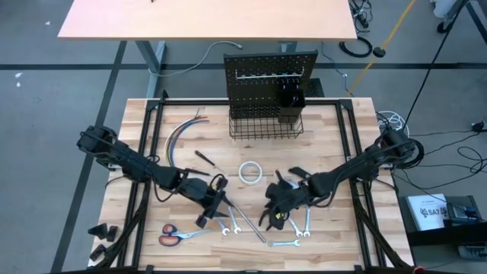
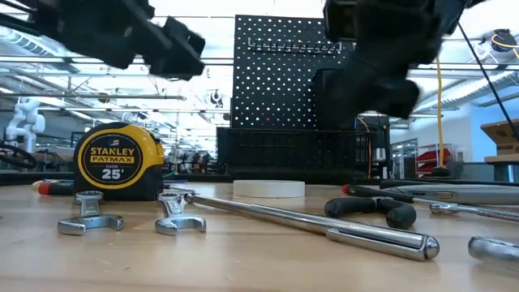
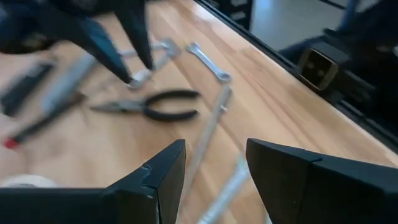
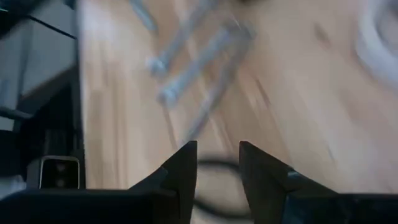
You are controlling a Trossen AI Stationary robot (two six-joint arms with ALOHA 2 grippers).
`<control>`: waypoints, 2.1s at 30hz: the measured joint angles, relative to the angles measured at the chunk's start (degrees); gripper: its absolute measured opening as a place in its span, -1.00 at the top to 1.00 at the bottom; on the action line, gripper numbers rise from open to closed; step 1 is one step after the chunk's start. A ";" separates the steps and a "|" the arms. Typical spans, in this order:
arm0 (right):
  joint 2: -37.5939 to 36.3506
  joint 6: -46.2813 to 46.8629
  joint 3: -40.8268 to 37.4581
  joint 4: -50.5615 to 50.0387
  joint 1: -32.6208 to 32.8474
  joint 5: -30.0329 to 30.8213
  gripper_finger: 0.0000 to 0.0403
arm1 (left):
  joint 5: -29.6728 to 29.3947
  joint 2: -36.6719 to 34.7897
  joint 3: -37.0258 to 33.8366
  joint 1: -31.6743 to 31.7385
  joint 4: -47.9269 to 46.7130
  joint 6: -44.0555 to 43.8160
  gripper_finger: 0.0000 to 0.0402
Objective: Hang tools onto peg board
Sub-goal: Put the wrench into the black bin on the peg board
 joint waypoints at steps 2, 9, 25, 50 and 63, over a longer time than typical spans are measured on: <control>-0.31 6.09 3.35 -10.97 0.55 -0.92 0.52 | -1.09 -0.18 0.00 -0.06 0.17 0.43 0.12; -0.27 22.64 9.38 -32.64 4.69 -6.87 0.63 | -1.11 -0.16 0.00 0.16 0.56 2.03 0.12; -0.23 44.15 1.75 -42.81 11.88 -5.42 0.30 | -1.12 -0.16 1.03 1.43 2.89 3.03 0.12; 7.13 50.14 -1.09 -33.54 12.11 -8.48 0.36 | -0.46 -0.16 1.03 0.80 2.43 0.02 0.12; 6.73 46.67 0.80 -34.43 12.34 -6.69 0.92 | -0.43 -0.16 1.03 0.75 2.29 0.02 0.12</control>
